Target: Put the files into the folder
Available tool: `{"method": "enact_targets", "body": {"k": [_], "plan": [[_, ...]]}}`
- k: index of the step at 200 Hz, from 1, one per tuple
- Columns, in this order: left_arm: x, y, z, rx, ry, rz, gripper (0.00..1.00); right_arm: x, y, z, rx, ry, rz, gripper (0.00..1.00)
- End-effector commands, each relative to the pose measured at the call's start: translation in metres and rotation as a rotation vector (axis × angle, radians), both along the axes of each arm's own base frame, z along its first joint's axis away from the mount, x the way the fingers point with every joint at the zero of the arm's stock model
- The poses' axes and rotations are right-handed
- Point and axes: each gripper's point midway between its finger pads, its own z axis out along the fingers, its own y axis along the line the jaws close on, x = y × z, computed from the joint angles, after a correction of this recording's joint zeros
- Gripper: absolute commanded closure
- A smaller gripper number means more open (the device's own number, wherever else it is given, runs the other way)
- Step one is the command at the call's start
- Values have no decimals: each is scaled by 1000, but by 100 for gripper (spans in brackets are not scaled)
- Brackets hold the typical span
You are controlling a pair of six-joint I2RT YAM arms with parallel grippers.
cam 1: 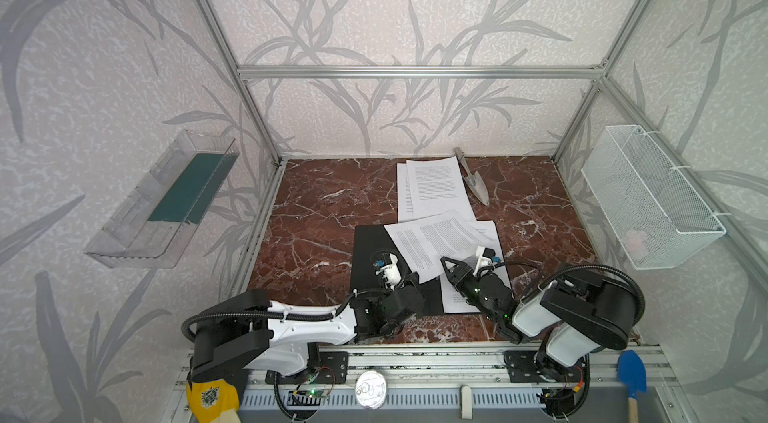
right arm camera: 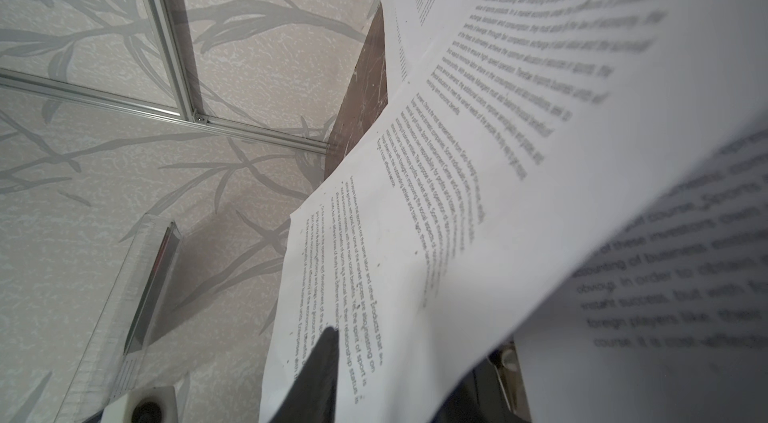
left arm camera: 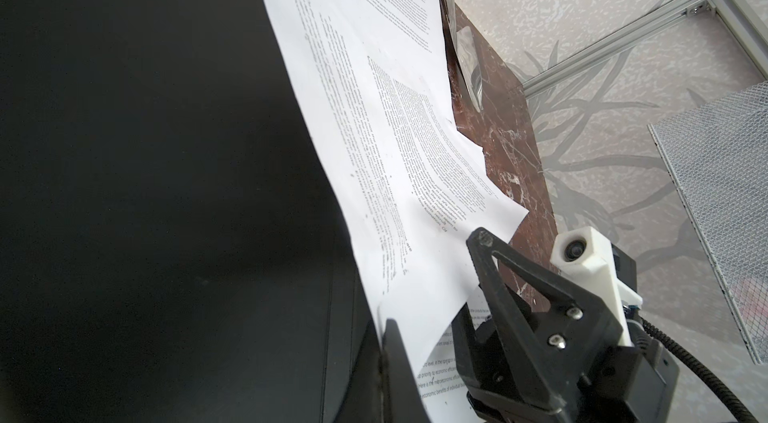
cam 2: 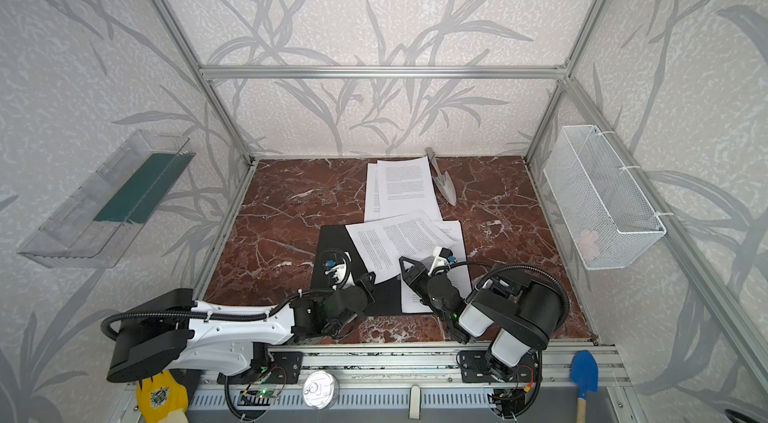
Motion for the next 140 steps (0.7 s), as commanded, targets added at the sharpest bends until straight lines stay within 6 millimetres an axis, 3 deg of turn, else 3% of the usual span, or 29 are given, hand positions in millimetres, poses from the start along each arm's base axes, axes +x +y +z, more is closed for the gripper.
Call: {"method": "enact_targets", "body": {"k": [1,16,28,66,101,123,140], "plan": [[0,2,-3,5,-5,15,98,2,-5,3,-15,-30,-13,79],[1,3,-2,13,-9,16,93,2,-5,3,-17,-29,1,91],[1,4,-1,21,-15,20,83,2,-6,2,-20,-29,2,100],[6,10,17,89,-87,17,39,1,-8,2,-41,-30,15,100],[6,15,48,180,-199,-62,10,-1,-13,11,-87,-62,29,100],[3,21,68,226,-277,-131,1,-2,-13,22,-147,-75,68,100],[1,34,79,268,-320,-155,1,-7,-15,27,-272,-57,110,100]]}}
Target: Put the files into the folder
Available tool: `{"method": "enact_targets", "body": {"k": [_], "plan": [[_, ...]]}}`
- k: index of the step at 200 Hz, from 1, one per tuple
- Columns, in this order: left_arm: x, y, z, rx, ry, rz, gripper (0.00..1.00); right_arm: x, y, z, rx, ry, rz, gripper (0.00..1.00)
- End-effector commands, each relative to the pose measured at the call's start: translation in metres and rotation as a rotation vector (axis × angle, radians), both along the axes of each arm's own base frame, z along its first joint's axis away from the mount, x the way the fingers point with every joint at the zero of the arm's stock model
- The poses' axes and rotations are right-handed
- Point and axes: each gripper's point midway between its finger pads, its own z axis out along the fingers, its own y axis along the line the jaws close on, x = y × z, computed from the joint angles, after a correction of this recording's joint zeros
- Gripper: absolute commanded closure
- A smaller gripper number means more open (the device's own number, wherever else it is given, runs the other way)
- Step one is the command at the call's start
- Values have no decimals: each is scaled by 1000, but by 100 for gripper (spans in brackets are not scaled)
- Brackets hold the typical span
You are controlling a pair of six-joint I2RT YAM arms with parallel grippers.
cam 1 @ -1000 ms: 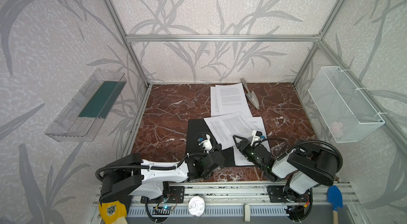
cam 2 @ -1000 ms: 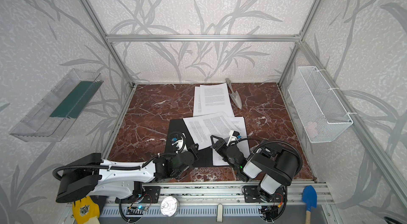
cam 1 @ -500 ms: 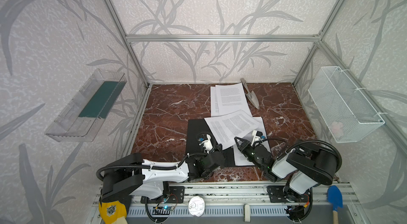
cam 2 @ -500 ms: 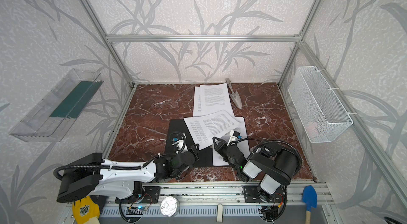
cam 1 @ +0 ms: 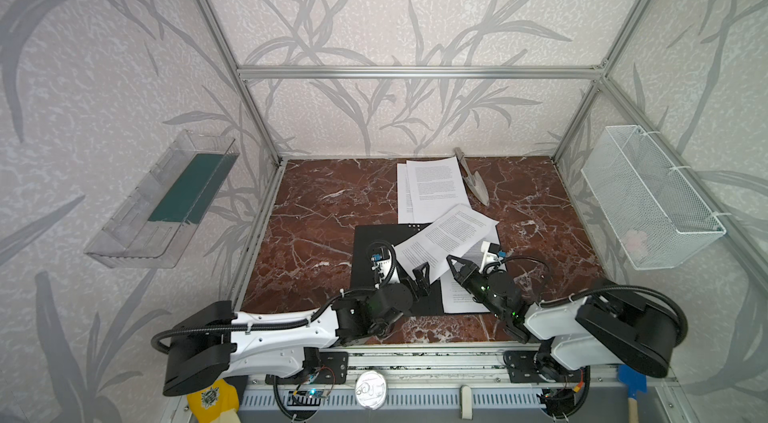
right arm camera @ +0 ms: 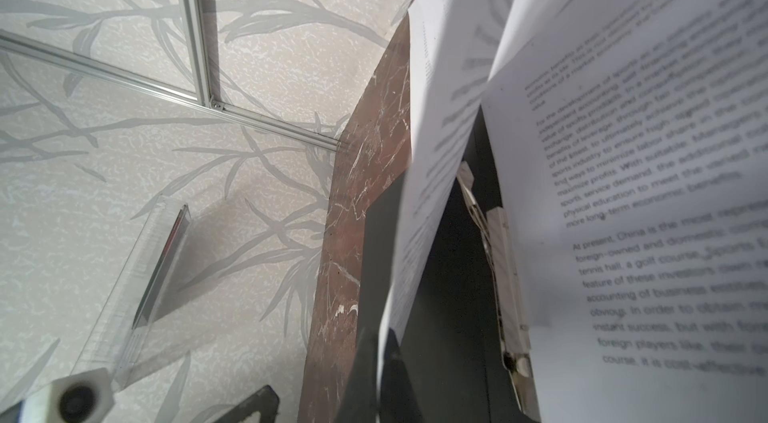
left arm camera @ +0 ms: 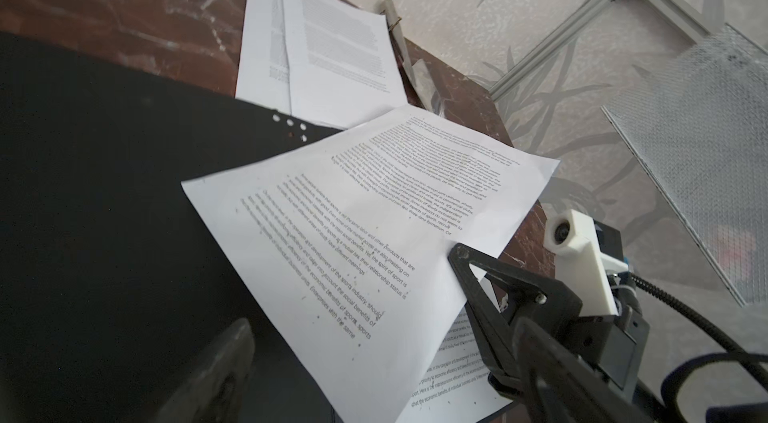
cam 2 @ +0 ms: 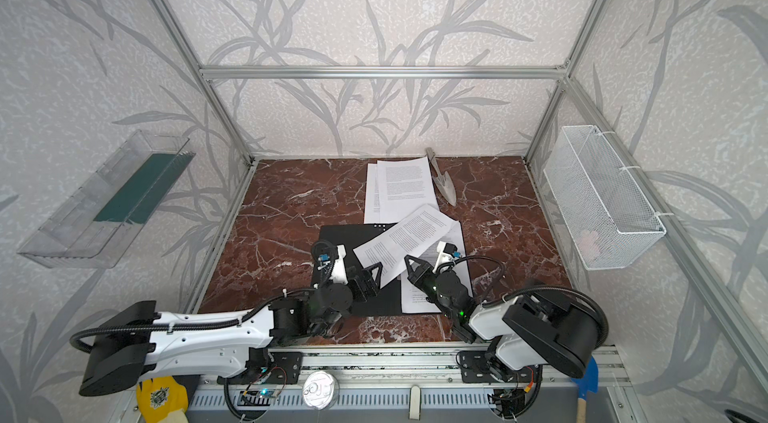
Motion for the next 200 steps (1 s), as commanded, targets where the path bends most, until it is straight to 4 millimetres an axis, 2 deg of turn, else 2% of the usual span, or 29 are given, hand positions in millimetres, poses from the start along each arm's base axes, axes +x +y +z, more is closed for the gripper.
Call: {"method": "enact_targets", "body": {"k": [1,26,48,73,97,126,150,179,200], "plan": [[0,17,18,134,-107,-40,1,-6,-2,-5,-210,25,61,100],[-4,35,35,191,-165,-91,1,-15,-20,27,-353,-35,69,100],[-10,50,51,244,-222,-146,1,-22,-34,46,-473,-56,117,100],[-16,68,63,306,-273,-177,1,-24,-33,62,-553,-67,240,100],[-18,80,63,378,-324,-187,1,-26,-10,79,-601,-93,411,100],[-20,80,54,444,-374,-228,1,-32,16,102,-607,-115,583,100],[-30,61,47,412,-413,-342,1,-42,23,122,-592,-142,657,100],[-28,62,44,430,-401,-330,1,-50,21,138,-568,-155,704,100],[-27,67,42,437,-396,-316,1,-42,10,131,-509,-90,712,100]]}}
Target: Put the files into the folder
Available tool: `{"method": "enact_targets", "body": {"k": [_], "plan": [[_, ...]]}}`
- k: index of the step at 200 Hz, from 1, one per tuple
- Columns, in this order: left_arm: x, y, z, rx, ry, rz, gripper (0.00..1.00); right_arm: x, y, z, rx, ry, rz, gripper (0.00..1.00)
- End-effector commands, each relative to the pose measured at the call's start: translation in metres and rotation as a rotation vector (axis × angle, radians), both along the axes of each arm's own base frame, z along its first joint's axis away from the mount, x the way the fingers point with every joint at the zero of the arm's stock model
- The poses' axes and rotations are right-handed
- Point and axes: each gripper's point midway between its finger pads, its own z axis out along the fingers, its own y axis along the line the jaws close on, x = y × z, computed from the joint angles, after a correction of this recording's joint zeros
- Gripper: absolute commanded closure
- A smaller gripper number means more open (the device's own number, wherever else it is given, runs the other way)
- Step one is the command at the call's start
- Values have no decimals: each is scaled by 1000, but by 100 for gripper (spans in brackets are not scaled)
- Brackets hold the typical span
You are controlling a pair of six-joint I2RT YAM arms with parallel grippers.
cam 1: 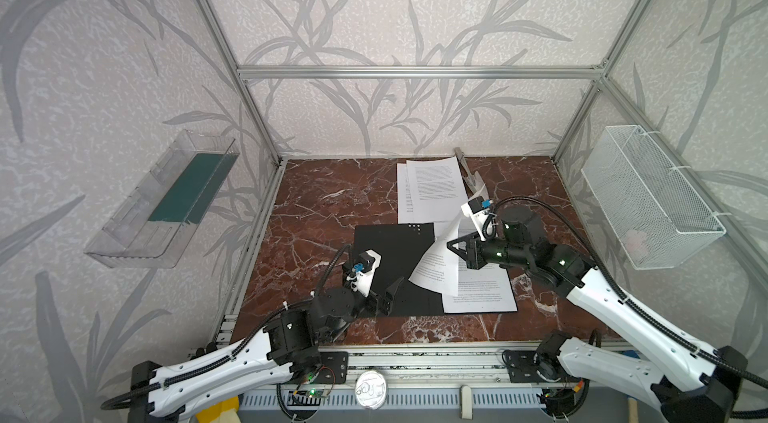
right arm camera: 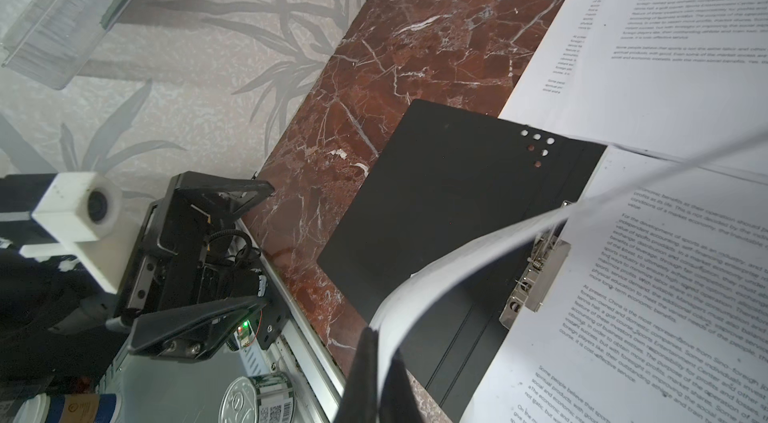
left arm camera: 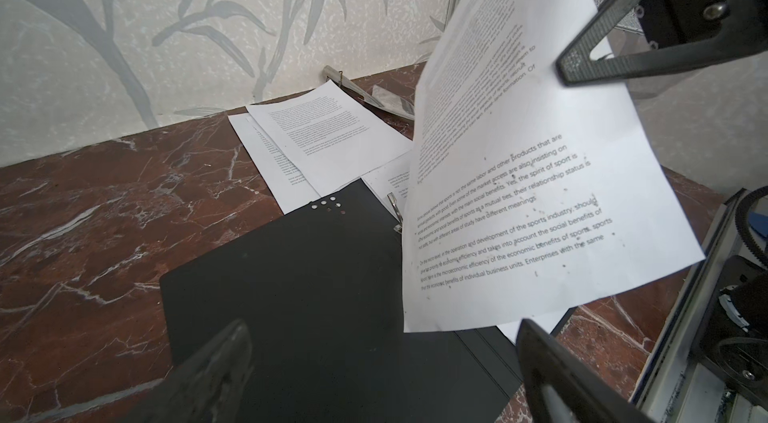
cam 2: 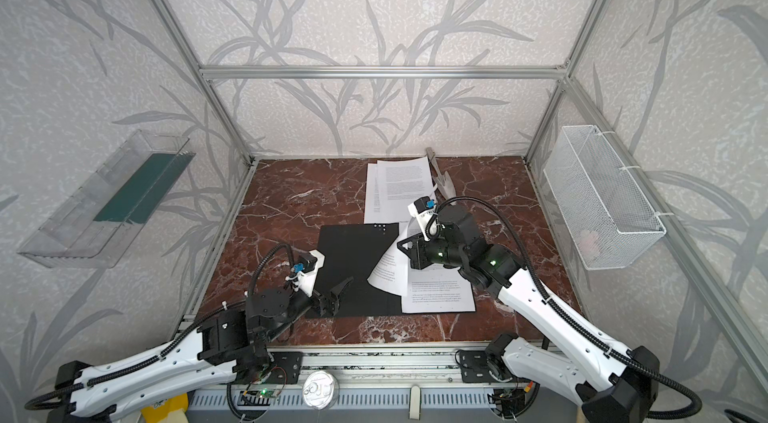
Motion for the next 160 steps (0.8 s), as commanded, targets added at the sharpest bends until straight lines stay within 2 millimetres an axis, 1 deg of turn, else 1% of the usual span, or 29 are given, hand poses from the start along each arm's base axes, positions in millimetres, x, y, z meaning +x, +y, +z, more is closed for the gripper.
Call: {"method": "enact_targets", "body": {"k": [1,13,22,29,33,48,72,94,114,133,160], "plan": [[0,2,7,-4,-32,-4,1,-7,-10,-6,24,95,55,100],[0,6,9,-16,-33,7,1,-1,-18,-17,49,163,51,100],[-1,7,9,-23,-36,6,1,5,-31,-29,0,181,2,100],[-1,7,7,-15,-34,7,1,9,-42,-40,-73,182,-44,100],[-2,10,13,-40,-47,9,1,11,-48,-46,-111,181,-63,100],[-2,14,16,-57,-57,19,1,13,-68,-65,-250,198,-118,100],[-5,15,18,-80,-64,4,1,17,-118,-100,-575,245,-246,100],[-7,12,19,-86,-62,-16,1,27,-145,-121,-766,274,-306,100],[-7,10,16,-79,-55,-20,1,37,-158,-130,-888,293,-329,100],[-7,10,15,-72,-52,-21,1,45,-166,-135,-991,321,-313,100],[-7,10,15,-73,-53,-16,1,52,-167,-143,-1054,340,-280,100]]}}
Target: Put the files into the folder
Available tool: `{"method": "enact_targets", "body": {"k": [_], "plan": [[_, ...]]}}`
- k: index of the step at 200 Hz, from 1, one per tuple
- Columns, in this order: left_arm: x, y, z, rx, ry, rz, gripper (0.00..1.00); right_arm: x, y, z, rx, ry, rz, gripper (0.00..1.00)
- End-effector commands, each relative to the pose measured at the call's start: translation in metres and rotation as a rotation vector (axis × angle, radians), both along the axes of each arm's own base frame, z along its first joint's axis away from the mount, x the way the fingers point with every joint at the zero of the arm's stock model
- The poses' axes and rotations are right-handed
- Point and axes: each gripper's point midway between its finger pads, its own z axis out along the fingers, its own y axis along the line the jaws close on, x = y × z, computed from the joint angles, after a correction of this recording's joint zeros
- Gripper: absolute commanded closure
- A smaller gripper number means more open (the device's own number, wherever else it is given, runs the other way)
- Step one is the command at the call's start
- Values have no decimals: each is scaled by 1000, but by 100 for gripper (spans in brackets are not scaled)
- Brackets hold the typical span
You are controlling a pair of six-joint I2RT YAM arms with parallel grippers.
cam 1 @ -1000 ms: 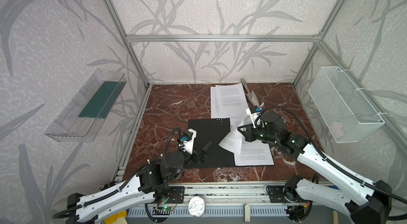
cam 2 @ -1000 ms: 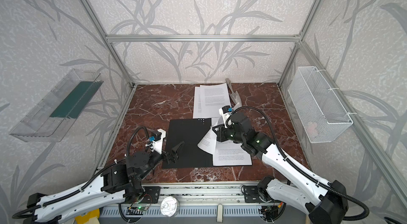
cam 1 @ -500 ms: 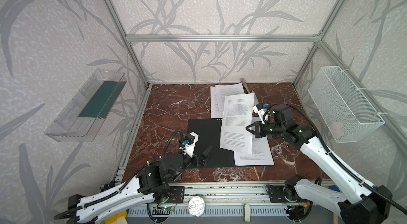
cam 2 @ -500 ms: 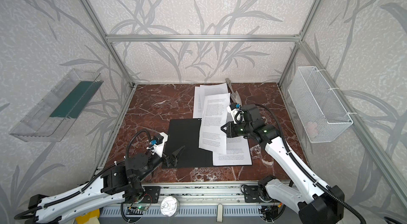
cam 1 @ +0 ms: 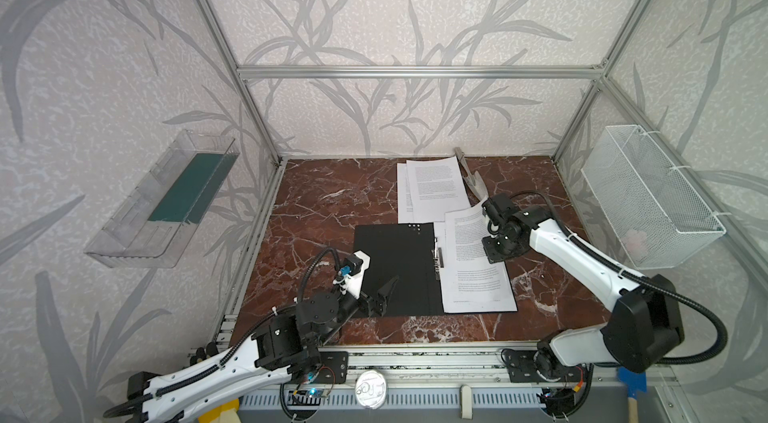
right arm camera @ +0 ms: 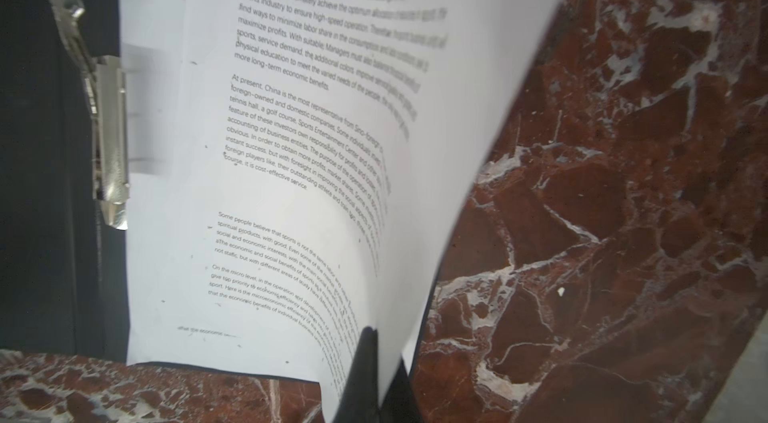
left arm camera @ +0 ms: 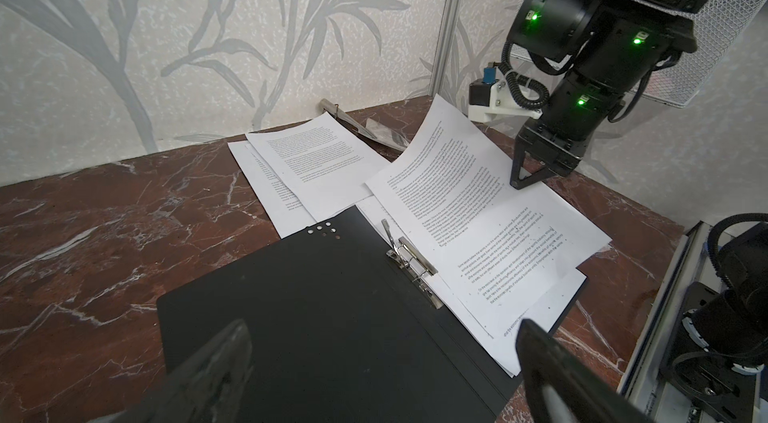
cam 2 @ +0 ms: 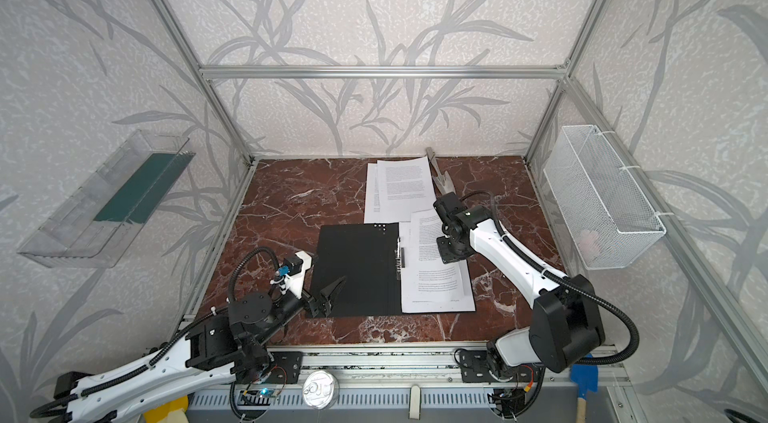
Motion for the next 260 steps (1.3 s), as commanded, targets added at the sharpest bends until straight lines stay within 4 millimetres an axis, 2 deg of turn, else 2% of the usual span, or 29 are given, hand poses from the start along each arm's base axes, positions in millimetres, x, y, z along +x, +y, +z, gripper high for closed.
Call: {"method": "enact_targets", "body": {"k": [1,30,49,120,260], "plan": [[1,0,-4,20,-6,0,1,0,-18,2,-128,29,29,100],[2,0,-6,20,-6,6,1,2,-17,-7,-165,52,60,100],[2,-2,-6,23,-4,2,1,2,-6,-12,-133,59,85,100],[3,-4,-10,37,2,3,1,2,10,-15,-87,36,113,100],[3,-4,-10,35,5,-2,1,-10,20,-21,10,52,57,100]]}}
